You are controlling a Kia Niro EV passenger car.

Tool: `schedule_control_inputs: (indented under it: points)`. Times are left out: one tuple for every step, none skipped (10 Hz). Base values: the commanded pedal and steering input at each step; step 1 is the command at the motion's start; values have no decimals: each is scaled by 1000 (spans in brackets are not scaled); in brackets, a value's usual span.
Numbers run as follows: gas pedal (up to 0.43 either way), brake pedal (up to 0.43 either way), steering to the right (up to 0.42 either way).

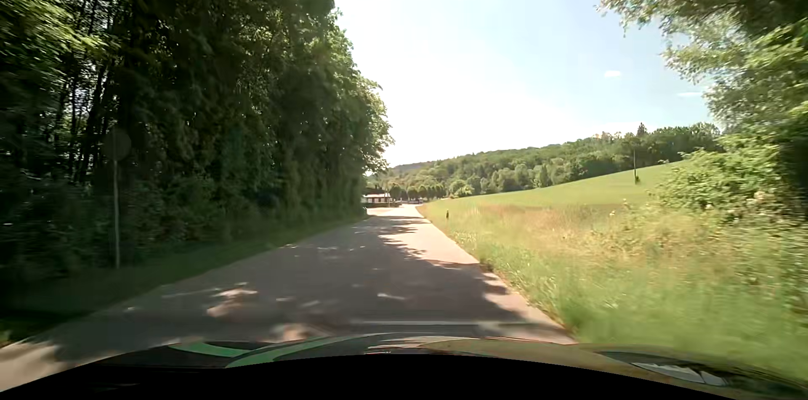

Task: Follow the waypoints while adhering to traffic rules and regulations

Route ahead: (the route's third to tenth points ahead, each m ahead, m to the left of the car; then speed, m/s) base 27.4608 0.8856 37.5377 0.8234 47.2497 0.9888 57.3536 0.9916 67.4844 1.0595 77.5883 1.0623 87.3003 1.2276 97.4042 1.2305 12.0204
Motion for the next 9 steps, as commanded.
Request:
schedule_control_inputs:
  points:
    - [87,0,-3]
    - [87,0,0]
    - [110,0,-2]
    - [118,0,-4]
    - [118,0,-4]
    - [118,0,-4]
    - [118,0,-3]
    - [118,0,-2]
    - [118,0,-2]
